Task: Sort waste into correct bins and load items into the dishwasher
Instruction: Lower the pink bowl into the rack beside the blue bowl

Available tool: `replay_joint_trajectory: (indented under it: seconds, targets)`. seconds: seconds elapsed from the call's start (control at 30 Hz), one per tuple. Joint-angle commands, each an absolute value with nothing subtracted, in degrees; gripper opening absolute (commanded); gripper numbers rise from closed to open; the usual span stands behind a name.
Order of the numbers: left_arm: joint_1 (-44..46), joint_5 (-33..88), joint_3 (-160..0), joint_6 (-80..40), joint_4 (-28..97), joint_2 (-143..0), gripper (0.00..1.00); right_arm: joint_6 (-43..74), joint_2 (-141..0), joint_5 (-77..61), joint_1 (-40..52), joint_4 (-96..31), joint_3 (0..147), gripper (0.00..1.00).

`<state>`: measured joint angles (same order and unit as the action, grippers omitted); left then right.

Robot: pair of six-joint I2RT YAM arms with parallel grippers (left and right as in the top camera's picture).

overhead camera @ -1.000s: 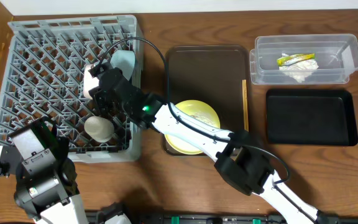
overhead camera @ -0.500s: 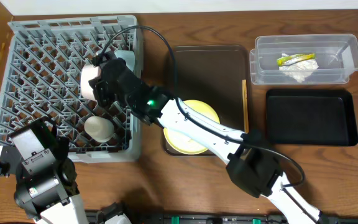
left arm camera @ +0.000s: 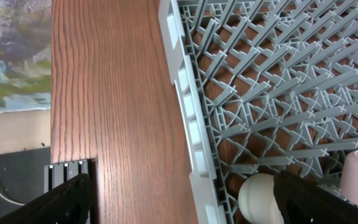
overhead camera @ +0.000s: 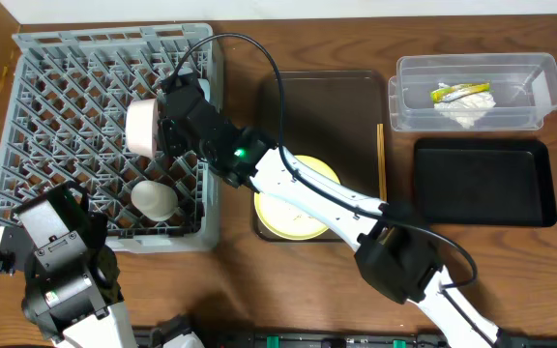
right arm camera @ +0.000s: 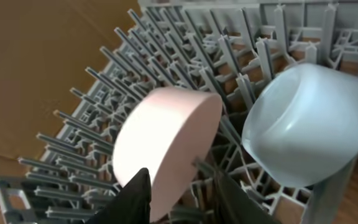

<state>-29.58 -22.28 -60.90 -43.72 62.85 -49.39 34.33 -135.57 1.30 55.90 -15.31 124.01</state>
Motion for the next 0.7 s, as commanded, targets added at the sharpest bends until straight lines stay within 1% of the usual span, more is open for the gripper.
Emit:
replay_joint_trajectory:
  seconds: [0.0, 0.07, 0.13, 0.43, 0.63, 0.67]
  targets:
    - [-29.8, -23.2, -62.1, -44.2, 63.1, -49.3, 0.94, 33.5, -138.1, -3.6, 56.0, -12.1, 123.9, 0.32]
    - [-29.8, -23.2, -62.1, -44.2, 63.1, -49.3, 0.94, 32.2, -139.5, -10.2, 56.0, -8.3, 123.9, 0.33]
    - [-29.8, -23.2, -62.1, -44.2, 63.1, -49.3, 0.95, 32.3, -140.2, -13.5, 56.0, -6.3, 123.9, 0.33]
    - [-29.8, -23.2, -62.1, -44.2, 63.1, -49.3, 0.94, 32.3, -140.4, -9.1, 56.0, -9.5, 123.9, 0.34]
    - [-29.8, -23.2, -62.1, -44.2, 63.1, -49.3, 0.94, 32.3, -140.9, -8.8, 56.1, -9.9, 123.9, 0.34]
    - [-29.8, -23.2, -62.1, -44.2, 63.1, -49.3, 0.94, 32.3, -141.0, -8.8, 56.1, -9.9, 123.9, 0.31]
